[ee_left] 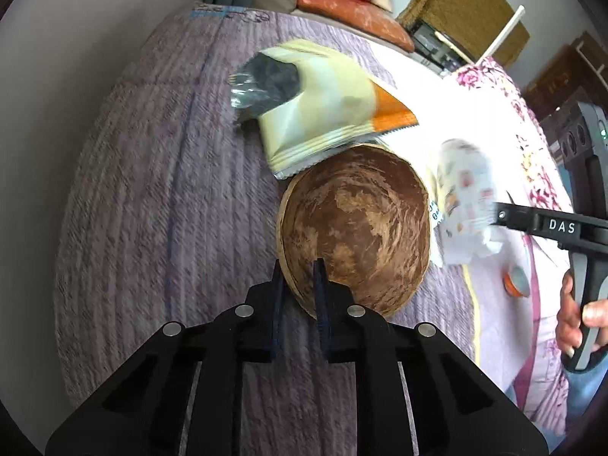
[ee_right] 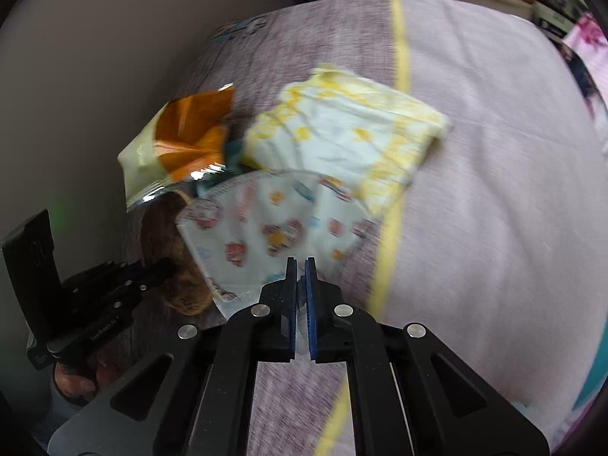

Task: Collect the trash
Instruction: 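Grasp the wooden bowl rim with left tool while right tool grasps printed wipe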

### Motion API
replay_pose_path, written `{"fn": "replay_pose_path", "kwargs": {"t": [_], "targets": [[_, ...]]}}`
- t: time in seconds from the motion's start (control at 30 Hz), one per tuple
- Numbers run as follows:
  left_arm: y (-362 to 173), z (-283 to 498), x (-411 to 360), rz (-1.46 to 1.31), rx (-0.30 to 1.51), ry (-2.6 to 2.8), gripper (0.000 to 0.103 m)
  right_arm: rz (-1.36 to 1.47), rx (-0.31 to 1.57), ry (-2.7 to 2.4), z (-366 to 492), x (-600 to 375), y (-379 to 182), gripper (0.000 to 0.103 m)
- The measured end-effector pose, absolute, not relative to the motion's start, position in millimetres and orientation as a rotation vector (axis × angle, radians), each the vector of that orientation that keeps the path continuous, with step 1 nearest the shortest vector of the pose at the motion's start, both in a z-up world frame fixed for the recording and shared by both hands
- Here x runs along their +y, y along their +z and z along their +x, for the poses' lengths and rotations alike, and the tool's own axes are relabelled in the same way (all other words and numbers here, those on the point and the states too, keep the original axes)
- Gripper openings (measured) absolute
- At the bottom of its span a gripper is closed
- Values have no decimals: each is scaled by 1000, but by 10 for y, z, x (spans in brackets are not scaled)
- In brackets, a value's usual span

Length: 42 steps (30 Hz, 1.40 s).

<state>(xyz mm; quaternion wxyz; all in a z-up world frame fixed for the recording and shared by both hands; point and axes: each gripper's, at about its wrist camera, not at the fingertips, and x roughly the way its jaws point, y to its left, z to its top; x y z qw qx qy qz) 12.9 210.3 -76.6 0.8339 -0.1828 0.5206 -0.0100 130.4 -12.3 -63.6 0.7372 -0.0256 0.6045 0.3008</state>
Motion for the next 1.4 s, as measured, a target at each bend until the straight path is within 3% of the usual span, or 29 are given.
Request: {"fn": "replay_pose_path", "kwargs": {"t": [0.3, 0.4, 0.5, 0.57, 0.77, 1.0, 1.4], "targets": [[-749, -130, 1731, -329, 1139, -133, 15, -53, 1352, 600, 1195, -744, -529, 4], [-752, -137, 1640, -315, 1146, -138, 15, -19, 1350, 585, 1199, -864, -511, 9], [-770, -89, 1614, -322, 1153, -118, 16, 20, 1330, 578, 1183, -998, -464, 25], [-790, 14, 1640, -331, 1159, -111, 16, 36, 1313, 597, 1167, -1049, -419, 43], [-766, 111, 1582, -334, 1160, -112, 25, 83, 1298, 648, 1195, -1045, -315, 54], [-751, 293, 1407, -314, 1152, -126, 44, 133, 1285, 656, 1234, -974, -218, 59], [-778, 303, 1433, -328, 1141, -138, 47, -27, 1310, 522, 1454, -779, -579, 61]]}}
